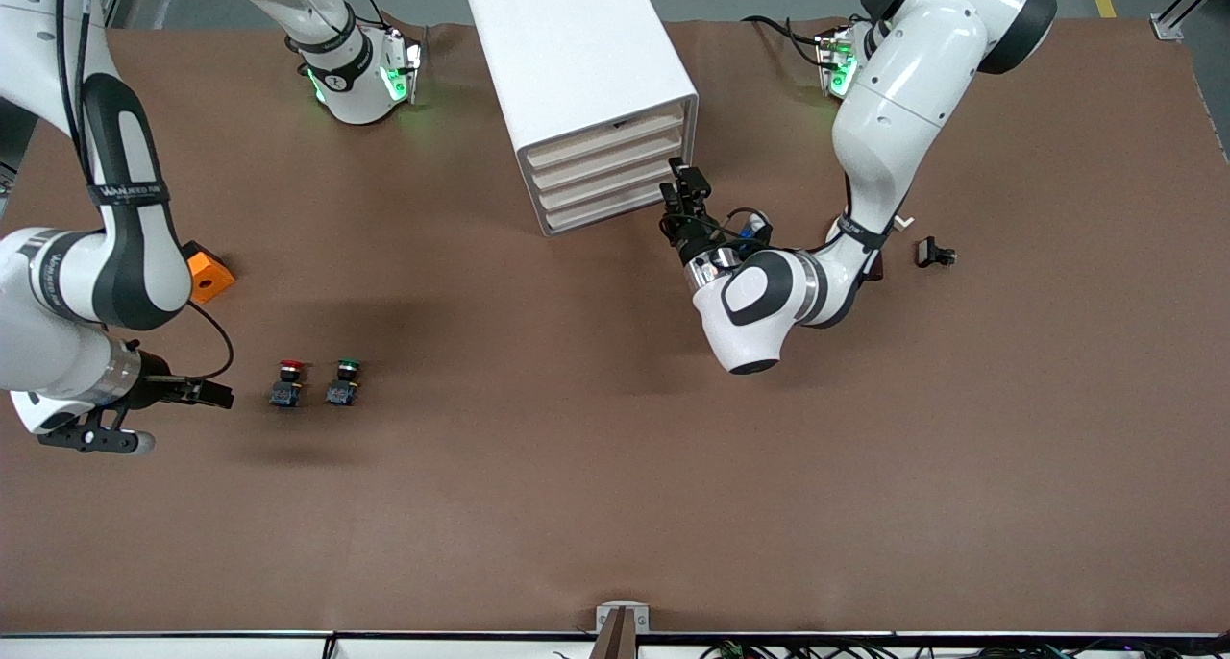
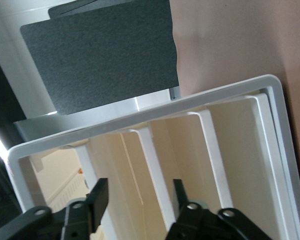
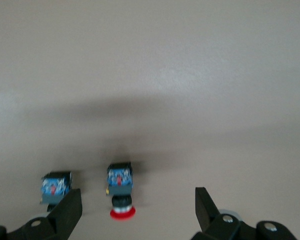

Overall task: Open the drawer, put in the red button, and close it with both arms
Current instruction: 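Grip the drawer front with the left gripper while the right gripper grasps the red button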

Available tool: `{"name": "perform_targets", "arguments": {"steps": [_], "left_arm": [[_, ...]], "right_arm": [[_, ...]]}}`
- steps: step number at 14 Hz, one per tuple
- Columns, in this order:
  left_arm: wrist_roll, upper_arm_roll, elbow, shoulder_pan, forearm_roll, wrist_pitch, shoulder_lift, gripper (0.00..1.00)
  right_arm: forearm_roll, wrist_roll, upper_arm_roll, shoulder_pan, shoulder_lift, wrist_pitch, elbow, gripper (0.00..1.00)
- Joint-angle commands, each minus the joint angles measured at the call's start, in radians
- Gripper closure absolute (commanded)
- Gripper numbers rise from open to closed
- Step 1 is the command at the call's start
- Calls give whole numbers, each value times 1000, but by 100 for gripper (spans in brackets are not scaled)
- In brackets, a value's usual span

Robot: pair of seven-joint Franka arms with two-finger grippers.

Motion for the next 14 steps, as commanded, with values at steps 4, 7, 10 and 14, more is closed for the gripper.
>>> {"name": "perform_targets", "arguments": {"steps": [4, 7, 10, 14], "left_arm": [[-32, 1, 4, -26, -33, -16, 20, 58], [-39, 1, -5, -32, -61, -16, 24, 57], [-75, 1, -15, -40, -68, -15, 27, 57], [-133, 1, -23, -44, -72, -15, 53, 57]], "right_arm": [[71, 13, -1, 16, 77, 62, 2, 0], [71, 13, -1, 38, 94, 165, -76, 0], [71, 13, -1, 49, 102, 277, -154, 0], [71, 13, -1, 49, 114, 320, -185, 0]]}}
